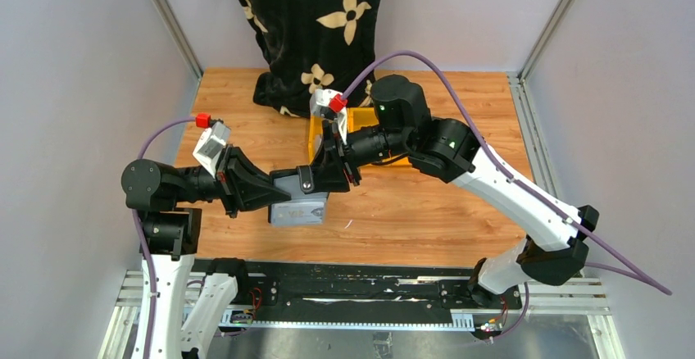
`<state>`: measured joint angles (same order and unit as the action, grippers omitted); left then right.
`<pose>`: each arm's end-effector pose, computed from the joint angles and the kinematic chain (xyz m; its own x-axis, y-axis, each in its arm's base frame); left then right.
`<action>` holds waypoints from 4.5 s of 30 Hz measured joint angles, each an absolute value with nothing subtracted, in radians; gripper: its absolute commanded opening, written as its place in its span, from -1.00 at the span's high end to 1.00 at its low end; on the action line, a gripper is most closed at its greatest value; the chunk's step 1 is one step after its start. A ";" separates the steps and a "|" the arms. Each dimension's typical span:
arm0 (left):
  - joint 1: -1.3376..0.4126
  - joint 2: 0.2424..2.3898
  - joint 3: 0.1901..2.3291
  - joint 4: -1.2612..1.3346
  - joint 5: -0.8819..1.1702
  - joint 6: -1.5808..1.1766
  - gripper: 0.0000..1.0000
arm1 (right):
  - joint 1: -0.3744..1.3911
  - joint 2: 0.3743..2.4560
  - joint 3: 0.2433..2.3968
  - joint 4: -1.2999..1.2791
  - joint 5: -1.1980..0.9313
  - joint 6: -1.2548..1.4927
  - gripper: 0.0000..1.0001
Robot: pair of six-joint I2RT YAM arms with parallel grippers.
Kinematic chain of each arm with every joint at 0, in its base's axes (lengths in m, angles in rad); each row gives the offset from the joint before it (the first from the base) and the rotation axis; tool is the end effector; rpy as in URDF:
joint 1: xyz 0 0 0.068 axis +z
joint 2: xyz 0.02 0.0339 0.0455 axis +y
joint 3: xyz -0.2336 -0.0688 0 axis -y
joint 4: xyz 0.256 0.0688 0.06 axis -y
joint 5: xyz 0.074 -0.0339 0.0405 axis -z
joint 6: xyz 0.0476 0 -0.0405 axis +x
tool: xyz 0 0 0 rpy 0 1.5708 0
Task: Take the credit cards out of the card holder
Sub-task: Open the card holder at the center of the board, then remove the credit card from the card holder.
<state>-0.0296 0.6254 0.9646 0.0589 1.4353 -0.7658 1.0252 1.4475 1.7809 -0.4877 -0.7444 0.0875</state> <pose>0.1248 -0.0509 0.4232 -0.3562 -0.0831 -0.9307 0.9295 0.0699 -0.3620 0.1391 0.2913 0.4690 -0.1647 -0.1475 -0.9752 -0.9654 -0.1784 0.1901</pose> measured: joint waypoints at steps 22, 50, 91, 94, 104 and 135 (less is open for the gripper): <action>-0.031 0.545 0.798 0.076 1.337 -0.715 -1.00 | 1.006 1.428 1.658 -0.342 -0.790 0.218 1.00; -0.043 0.515 0.786 -0.064 1.130 -0.682 1.00 | 0.978 1.188 1.031 0.451 -0.505 0.595 0.37; -0.041 0.666 1.038 -0.719 1.311 -0.048 -0.47 | 0.896 1.242 1.124 0.302 -0.678 0.517 1.00; -0.041 0.672 1.048 -0.715 1.294 -0.054 -0.42 | 0.896 1.221 1.078 0.393 -0.668 0.576 1.00; -0.041 0.594 0.851 -0.020 1.215 -0.662 0.11 | 0.902 1.191 1.010 0.532 -0.644 0.664 1.00; -0.039 0.838 1.070 -0.687 0.815 -0.249 0.96 | 0.890 1.209 1.264 0.144 -0.480 0.577 -0.37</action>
<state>-0.0387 0.8379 1.0702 -0.6872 0.8146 -0.2493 0.8898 1.2091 1.2636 0.1440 -0.4805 0.5774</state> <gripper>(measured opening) 0.247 0.684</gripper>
